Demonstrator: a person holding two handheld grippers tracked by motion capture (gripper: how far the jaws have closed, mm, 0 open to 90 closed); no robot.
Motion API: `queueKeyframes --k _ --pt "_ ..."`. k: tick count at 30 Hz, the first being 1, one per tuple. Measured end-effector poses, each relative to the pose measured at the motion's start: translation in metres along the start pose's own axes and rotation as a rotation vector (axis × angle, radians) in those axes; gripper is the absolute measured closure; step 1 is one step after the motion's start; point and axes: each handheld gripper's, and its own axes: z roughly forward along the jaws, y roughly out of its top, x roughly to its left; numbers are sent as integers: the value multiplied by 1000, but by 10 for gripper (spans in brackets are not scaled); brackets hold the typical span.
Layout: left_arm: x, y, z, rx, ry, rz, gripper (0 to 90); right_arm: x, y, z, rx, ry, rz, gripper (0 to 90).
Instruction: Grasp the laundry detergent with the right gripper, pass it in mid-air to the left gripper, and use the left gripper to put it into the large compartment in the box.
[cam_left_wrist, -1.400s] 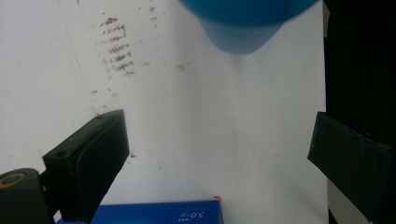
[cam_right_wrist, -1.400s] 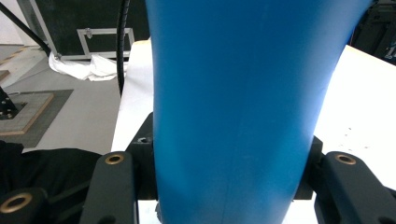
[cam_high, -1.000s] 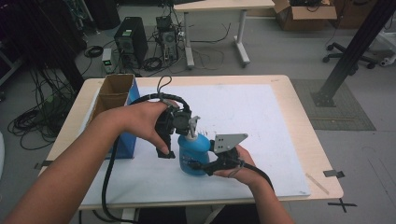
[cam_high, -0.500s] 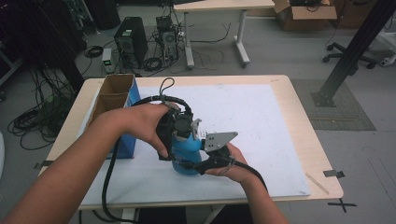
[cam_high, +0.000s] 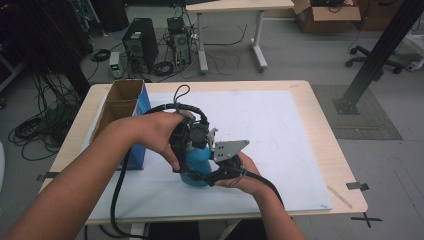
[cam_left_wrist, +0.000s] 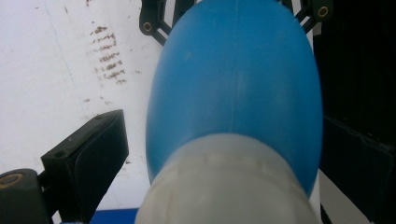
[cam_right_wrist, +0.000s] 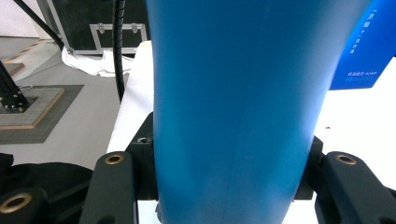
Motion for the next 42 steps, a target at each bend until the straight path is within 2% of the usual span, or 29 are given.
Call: queueKeyframes --k 4,8,13,23,31,42 --pt "0 0 1 -2 7 -3 67 0 0 0 0 -4 1 446" --pt "0 2 1 27 5 5 115 0 0 0 0 -6 -1 446" --pt "-1 5 0 3 3 23 168 1 0 0 -2 -8 -3 446" --pt "-4 7 -2 16 -1 29 234 2 1 0 -6 -14 0 446" --pt "-6 7 -3 30 23 50 305 2 2 -1 -12 -17 -1 446" --pt "-6 7 -4 38 20 42 333 3 2 1 -9 -17 -5 447"
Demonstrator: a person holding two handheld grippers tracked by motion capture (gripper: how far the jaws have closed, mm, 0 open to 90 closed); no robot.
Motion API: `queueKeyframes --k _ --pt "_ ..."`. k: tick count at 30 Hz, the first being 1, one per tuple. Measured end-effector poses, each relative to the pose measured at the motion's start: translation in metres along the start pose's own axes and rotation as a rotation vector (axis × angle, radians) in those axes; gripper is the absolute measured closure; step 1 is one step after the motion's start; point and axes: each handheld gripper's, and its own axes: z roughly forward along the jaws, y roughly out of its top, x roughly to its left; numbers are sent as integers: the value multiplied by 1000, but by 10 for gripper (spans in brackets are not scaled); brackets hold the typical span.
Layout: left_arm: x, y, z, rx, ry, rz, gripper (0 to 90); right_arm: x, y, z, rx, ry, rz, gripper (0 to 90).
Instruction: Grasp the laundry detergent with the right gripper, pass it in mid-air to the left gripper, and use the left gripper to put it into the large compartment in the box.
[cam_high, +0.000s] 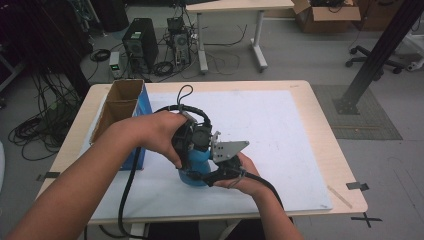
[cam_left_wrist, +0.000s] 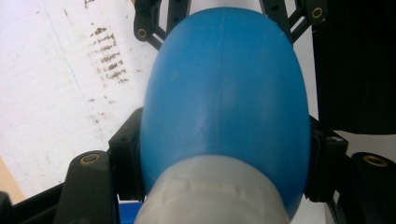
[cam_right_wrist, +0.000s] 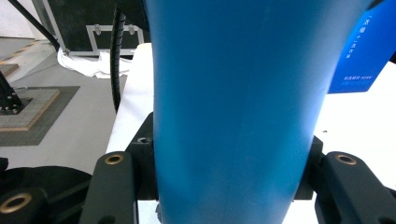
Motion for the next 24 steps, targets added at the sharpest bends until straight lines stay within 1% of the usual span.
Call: queueKeyframes --k 9,12,13,15,19,20,21,22,24 --pt "0 0 -1 14 -3 -1 348 1 0 1 -3 4 -1 447" --pt "-1 1 -2 18 -8 -2 355 1 1 2 -3 2 -9 448" --pt "-1 1 -2 13 -4 3 357 1 1 2 -3 0 -11 448" --pt "-1 1 -2 21 -6 -1 359 2 2 1 0 -1 -12 448" --pt "-2 3 -2 27 3 12 361 2 2 1 3 -9 -14 450" --pt "-2 3 -2 21 7 20 362 3 2 0 2 -11 -14 450" --pt "-2 3 -3 23 2 21 364 2 2 0 1 -11 -17 450" --pt "-2 3 -4 20 -9 13 373 3 2 0 2 -14 -19 450" --pt "-2 3 -5 23 -13 7 381 4 3 0 3 -14 -27 450"
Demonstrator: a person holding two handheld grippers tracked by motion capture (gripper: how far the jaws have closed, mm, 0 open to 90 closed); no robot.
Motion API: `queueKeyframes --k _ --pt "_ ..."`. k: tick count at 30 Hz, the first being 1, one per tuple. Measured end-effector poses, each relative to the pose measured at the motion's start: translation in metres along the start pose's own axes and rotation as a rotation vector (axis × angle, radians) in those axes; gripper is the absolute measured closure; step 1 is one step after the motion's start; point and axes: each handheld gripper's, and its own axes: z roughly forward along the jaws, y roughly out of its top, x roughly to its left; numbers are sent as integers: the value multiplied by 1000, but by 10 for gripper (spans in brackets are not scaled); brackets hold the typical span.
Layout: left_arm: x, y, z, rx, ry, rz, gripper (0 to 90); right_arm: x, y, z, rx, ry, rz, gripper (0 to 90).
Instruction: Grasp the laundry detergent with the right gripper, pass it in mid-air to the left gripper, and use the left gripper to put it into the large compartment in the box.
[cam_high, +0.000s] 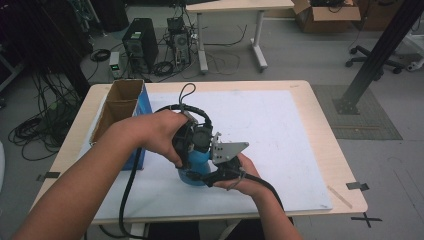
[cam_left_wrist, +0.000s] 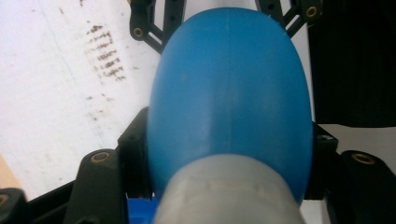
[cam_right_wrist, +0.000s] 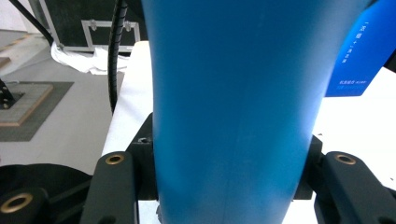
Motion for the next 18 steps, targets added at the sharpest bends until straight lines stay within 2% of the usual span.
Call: queueKeyframes --k 6,18 --pt "1 3 -1 41 -6 -2 383 0 2 1 1 3 0 448" --pt "1 2 -4 33 -7 2 384 1 1 3 -26 -3 -4 432"
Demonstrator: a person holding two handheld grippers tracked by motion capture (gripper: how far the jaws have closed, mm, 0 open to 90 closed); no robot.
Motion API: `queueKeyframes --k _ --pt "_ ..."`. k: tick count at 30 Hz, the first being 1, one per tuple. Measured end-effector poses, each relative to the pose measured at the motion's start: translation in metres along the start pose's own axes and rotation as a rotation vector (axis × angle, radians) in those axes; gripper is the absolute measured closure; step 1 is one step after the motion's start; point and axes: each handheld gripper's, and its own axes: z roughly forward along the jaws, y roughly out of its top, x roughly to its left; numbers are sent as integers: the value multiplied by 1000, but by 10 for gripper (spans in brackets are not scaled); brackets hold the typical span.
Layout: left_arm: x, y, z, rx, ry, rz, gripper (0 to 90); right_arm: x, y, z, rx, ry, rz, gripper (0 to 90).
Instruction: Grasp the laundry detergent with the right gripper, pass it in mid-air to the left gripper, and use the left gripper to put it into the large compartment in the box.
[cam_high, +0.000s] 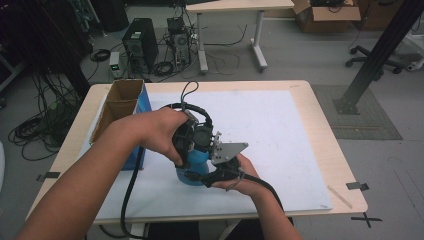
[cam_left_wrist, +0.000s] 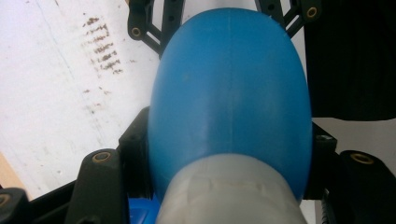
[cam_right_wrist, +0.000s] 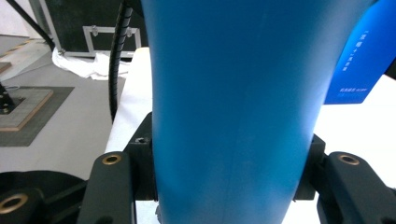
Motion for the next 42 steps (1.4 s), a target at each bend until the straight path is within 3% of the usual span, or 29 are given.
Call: queueKeyframes --k 2,4,17,36,42 --pt "0 0 0 1 2 2 384 -1 -1 0 -3 -1 2 423" --pt "0 0 0 -1 7 3 384 -2 -3 1 -21 -3 29 325" --pt "2 1 0 8 -8 -7 383 -1 -5 -1 -68 -37 79 170" --pt "3 2 0 8 -9 -4 383 -1 -10 -5 -105 -79 129 1" --pt "3 -1 -2 11 4 -9 382 -1 -12 -13 -113 -86 141 2"
